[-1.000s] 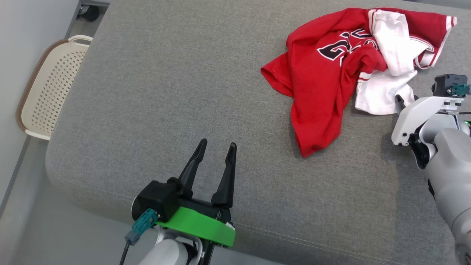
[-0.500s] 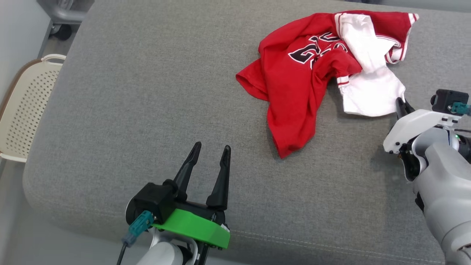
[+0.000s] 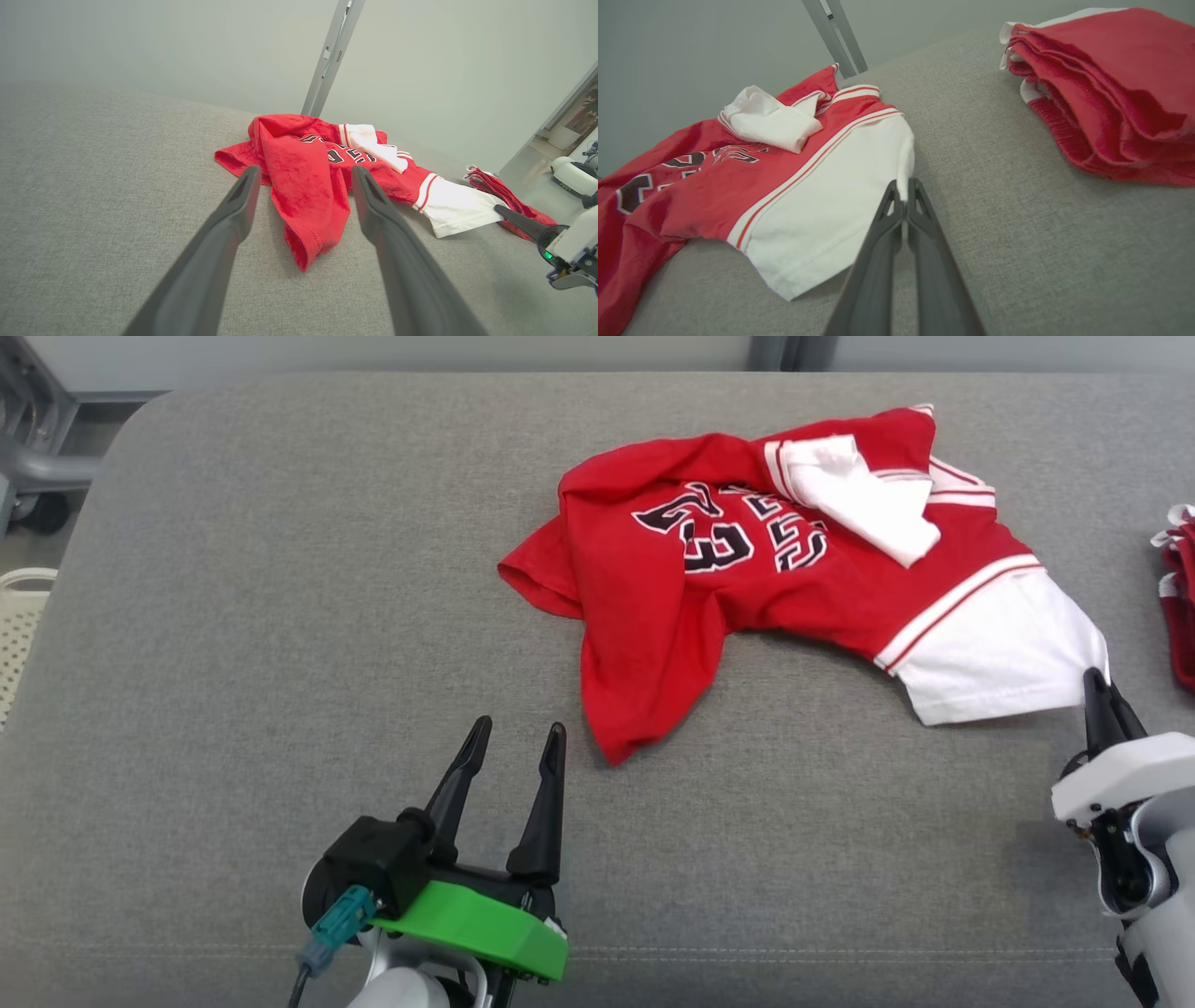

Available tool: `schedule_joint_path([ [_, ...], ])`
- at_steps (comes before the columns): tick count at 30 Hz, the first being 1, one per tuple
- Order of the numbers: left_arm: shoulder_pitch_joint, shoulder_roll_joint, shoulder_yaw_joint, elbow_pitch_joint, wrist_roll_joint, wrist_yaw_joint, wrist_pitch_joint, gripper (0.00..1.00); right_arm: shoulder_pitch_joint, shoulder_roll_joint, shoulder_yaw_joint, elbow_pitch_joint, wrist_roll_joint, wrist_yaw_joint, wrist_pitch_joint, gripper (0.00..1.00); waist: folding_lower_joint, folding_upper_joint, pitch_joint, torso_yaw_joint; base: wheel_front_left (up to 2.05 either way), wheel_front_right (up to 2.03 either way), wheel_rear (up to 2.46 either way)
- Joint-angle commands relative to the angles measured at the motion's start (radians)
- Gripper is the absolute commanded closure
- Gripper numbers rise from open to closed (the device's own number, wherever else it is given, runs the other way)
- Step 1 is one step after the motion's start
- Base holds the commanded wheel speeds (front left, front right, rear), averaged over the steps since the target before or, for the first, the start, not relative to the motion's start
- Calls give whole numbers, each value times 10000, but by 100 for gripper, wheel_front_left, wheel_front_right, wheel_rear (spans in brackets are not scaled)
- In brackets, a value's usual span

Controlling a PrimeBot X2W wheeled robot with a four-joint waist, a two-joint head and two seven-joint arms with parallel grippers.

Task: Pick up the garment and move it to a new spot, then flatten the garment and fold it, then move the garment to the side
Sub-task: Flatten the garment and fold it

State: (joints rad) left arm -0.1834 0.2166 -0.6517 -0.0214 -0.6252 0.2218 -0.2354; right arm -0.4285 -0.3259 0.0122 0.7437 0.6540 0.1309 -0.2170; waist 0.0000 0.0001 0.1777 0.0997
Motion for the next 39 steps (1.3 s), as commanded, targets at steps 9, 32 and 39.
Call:
schedule_joint_path([
  [9, 100, 118, 120, 54, -151, 58, -6, 0, 1865, 657, -1083, -1843, -284, -5, 1209, 100, 0, -1, -279, -742, 0, 0, 0],
  [32, -2376, -571, 853, 3898, -1917, -1106, 1412, 0, 3024, 1824, -1824, -6313, -1464, -3, 1768, 0, 0, -1, -221, -2006, 0, 0, 0],
  [39, -3509, -800, 1023, 5862, -2328, -1117, 2248, 0, 3007, 1962, -1498, -7022, -1471, -3, 1980, 0, 0, -1, 147, -2336, 0, 0, 0],
])
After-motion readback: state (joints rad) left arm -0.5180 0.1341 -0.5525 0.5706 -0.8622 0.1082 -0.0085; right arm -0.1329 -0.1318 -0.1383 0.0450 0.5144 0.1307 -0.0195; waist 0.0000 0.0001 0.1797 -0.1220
